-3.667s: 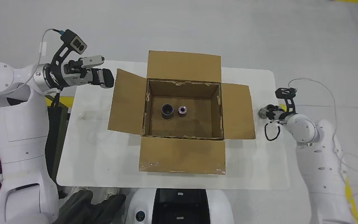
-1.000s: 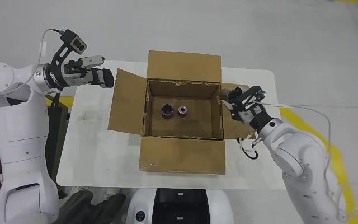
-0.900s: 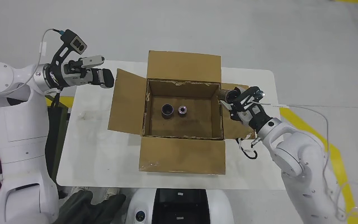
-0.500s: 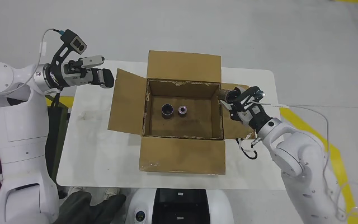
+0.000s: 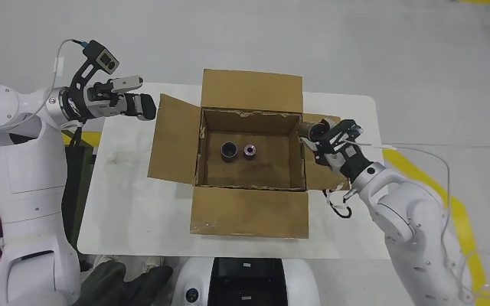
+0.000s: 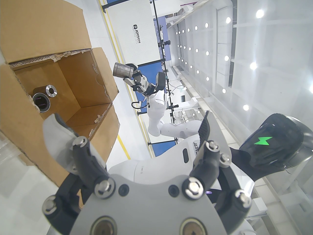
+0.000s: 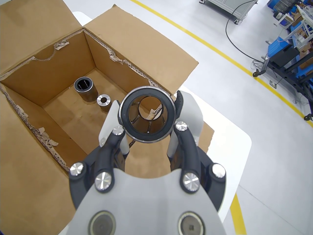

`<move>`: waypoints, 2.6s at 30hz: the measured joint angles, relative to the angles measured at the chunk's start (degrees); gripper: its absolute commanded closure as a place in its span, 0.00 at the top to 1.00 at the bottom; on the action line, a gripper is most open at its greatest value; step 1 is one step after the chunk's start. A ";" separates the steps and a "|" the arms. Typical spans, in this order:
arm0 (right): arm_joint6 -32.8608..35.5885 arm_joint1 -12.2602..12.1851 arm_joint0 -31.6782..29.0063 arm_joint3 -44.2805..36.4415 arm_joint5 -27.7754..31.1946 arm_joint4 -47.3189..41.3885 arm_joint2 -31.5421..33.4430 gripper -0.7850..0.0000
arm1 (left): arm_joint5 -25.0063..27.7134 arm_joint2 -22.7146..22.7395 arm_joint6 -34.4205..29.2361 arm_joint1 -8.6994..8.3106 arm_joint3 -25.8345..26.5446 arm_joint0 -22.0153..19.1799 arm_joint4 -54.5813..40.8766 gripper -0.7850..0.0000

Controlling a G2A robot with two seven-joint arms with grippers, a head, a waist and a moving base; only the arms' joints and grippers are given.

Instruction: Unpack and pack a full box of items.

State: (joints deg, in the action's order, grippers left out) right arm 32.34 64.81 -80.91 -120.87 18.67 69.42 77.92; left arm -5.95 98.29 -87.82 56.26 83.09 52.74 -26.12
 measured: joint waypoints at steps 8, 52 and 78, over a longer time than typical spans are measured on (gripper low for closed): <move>4.77 0.66 4.42 2.67 0.49 2.45 -7.47 0.00 | 0.00 0.00 0.00 0.00 0.00 0.00 0.00 1.00; 13.95 7.76 30.37 41.32 -2.44 -10.35 -28.74 0.29 | 0.00 0.00 0.00 0.00 0.00 0.00 0.00 1.00; 17.59 8.87 30.46 37.29 -6.35 -4.94 -30.65 1.00 | 0.00 0.00 0.00 0.00 0.00 0.00 0.00 1.00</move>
State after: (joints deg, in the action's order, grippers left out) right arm 49.93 73.68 -50.45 -83.58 12.32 64.48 47.28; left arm -5.95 98.29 -87.82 56.26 83.09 52.74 -26.12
